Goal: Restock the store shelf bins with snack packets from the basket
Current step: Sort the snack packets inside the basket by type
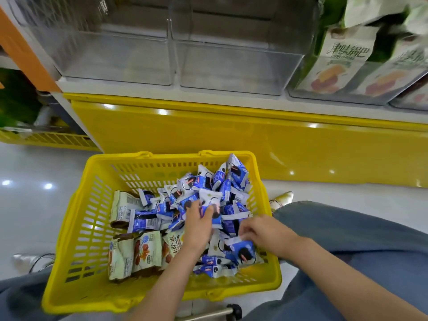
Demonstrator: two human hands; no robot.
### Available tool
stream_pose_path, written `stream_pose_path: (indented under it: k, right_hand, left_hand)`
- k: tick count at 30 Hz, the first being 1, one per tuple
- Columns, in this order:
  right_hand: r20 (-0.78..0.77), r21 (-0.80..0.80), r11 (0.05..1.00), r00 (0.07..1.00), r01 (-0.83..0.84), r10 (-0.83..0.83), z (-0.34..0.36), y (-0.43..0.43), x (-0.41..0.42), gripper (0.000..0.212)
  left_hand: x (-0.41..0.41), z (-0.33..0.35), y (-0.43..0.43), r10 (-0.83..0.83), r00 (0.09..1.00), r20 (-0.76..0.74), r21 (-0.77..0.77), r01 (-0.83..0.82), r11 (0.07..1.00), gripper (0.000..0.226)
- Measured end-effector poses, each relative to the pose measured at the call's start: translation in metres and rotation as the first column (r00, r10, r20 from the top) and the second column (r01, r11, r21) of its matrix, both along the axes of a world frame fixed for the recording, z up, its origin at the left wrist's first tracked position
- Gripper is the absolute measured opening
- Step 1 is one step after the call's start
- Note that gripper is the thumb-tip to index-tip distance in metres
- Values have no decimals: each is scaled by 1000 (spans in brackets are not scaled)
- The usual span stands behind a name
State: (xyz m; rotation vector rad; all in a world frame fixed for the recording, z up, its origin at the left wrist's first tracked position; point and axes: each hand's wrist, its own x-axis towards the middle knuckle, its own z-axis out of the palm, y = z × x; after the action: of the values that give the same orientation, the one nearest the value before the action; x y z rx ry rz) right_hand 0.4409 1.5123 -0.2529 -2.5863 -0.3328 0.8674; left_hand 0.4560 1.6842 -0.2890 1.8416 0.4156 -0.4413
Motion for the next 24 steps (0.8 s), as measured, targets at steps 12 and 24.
stream_pose_path:
  k: [12, 24]
  right_hand:
    - [304, 17, 997, 950, 71, -73, 14, 17, 10, 30]
    - [-46, 144, 982, 991, -120, 128, -66, 175, 44, 42]
  left_hand:
    - [17, 13, 36, -380, 900, 213, 427, 264, 865, 42]
    - [-15, -1, 242, 163, 957, 238, 514, -267, 815, 26]
